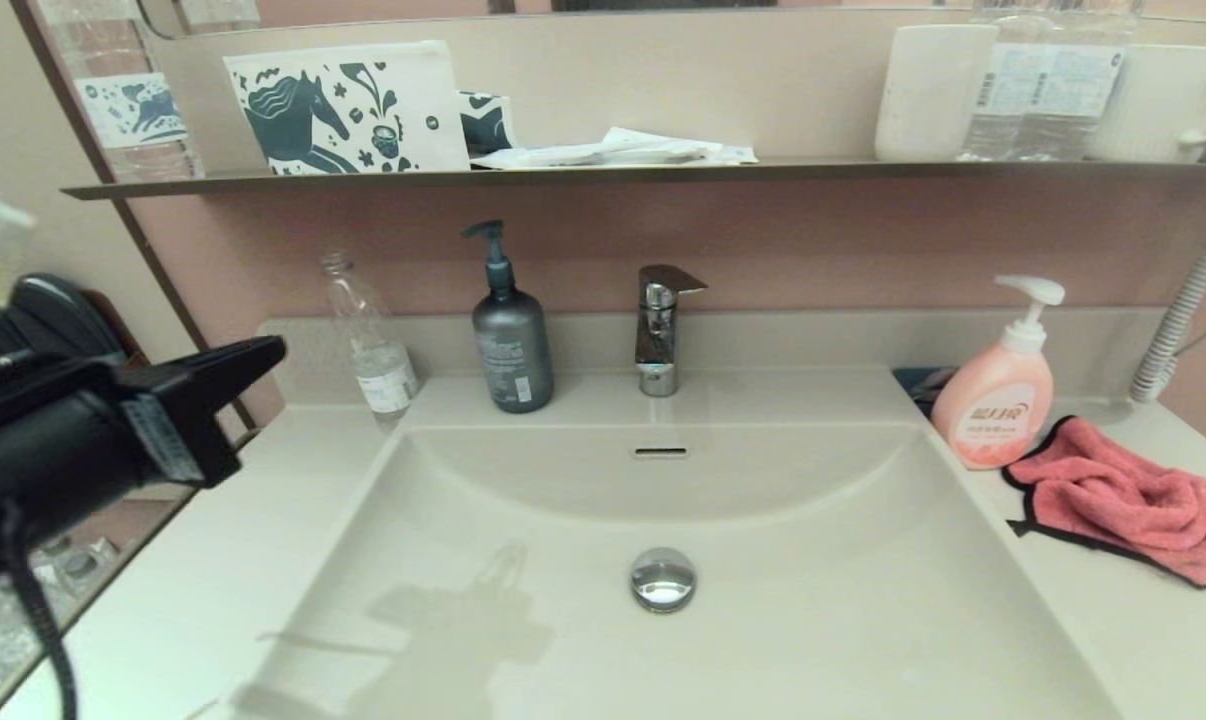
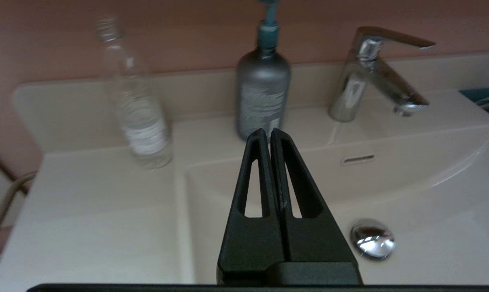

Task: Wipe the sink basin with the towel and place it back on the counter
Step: Turn on the faucet

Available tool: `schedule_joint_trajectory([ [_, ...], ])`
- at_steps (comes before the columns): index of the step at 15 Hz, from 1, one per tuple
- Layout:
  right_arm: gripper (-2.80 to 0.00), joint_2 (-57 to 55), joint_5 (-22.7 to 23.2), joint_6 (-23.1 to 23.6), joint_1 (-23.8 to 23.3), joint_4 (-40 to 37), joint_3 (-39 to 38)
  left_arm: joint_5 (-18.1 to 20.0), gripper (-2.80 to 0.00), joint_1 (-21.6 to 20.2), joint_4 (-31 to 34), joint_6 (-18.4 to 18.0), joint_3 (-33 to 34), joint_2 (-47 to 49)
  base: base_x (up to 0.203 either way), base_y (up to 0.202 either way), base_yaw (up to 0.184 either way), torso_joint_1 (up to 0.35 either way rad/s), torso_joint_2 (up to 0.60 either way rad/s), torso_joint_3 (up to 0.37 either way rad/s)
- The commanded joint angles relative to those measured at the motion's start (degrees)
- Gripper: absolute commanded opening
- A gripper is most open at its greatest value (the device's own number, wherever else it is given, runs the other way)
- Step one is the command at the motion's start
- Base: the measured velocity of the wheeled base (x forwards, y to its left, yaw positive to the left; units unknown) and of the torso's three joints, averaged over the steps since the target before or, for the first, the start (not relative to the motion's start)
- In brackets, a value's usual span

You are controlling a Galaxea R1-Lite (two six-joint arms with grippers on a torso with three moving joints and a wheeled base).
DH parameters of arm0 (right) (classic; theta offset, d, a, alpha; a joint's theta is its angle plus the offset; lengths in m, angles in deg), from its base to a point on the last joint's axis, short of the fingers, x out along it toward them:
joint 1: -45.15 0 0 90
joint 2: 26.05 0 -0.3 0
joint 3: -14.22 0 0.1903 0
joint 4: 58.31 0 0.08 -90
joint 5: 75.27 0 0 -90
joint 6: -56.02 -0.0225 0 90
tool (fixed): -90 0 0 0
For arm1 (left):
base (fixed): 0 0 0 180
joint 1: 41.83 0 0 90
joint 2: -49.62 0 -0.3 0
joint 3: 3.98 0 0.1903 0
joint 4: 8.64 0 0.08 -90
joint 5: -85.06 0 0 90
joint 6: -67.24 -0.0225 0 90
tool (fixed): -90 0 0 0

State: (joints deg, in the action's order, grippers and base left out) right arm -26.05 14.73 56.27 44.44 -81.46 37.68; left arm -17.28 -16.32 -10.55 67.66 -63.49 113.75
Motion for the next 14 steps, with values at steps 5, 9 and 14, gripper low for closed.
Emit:
schedule_joint_trajectory([
  [5,-2.80,-0.09,0.00,0.02,0.00,-0.03,-0.01,-11.32,-2.80,11.07,-5.92,0.81,-11.77,21.89,0.000,0.000,0.000,0.000,0.00,0.000],
  [9,-2.80,-0.09,0.00,0.02,0.00,0.01,-0.01,-12.88,-2.80,15.28,-8.28,0.56,-17.59,31.15,0.000,0.000,0.000,0.000,0.00,0.000],
  [14,-2.80,-0.09,0.00,0.02,0.00,0.04,-0.01,-14.58,-2.80,21.23,-8.55,-0.03,-24.07,39.38,0.000,0.000,0.000,0.000,0.00,0.000],
])
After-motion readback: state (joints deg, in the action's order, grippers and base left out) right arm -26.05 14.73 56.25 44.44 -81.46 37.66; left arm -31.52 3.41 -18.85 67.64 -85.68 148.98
